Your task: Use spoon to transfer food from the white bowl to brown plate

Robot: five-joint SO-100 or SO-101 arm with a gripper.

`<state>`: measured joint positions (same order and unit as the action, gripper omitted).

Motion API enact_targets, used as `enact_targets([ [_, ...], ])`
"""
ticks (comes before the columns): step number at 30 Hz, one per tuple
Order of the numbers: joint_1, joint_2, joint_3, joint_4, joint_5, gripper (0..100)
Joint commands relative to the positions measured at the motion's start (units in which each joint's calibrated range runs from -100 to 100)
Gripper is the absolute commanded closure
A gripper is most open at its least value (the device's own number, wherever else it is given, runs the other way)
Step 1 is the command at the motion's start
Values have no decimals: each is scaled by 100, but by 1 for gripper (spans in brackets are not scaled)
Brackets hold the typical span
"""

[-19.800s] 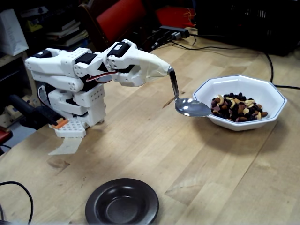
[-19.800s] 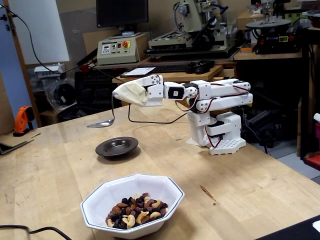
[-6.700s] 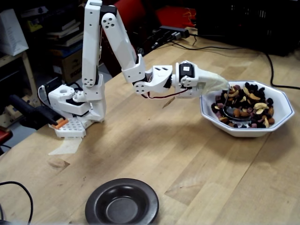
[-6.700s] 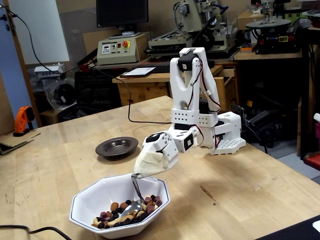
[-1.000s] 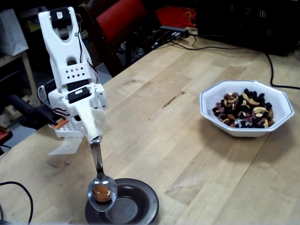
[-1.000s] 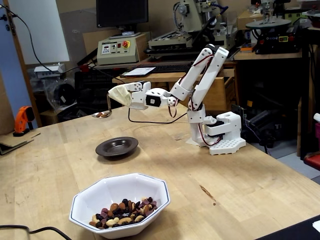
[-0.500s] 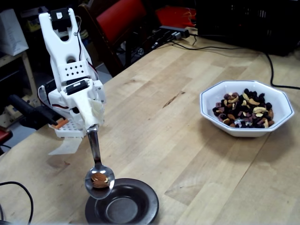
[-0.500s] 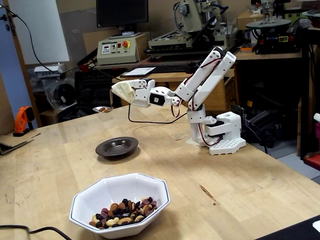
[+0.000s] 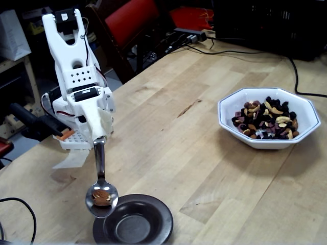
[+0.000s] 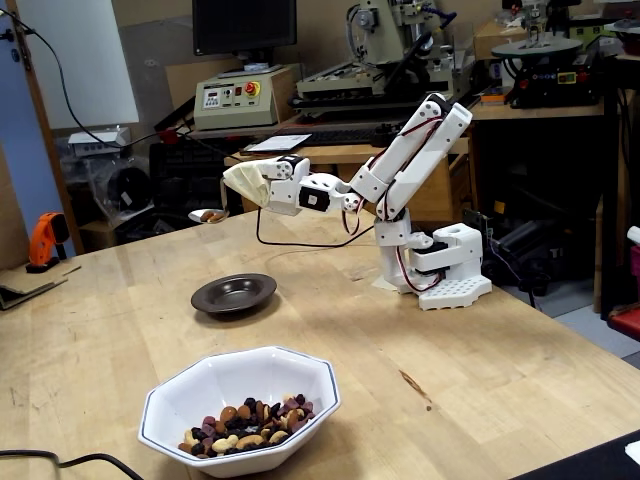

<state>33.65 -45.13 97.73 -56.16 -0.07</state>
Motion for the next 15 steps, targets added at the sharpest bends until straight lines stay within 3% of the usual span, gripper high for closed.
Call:
enact_targets([
  [1, -24, 341, 24, -12, 15, 96],
  [15, -24, 1196, 24, -83, 20, 96],
])
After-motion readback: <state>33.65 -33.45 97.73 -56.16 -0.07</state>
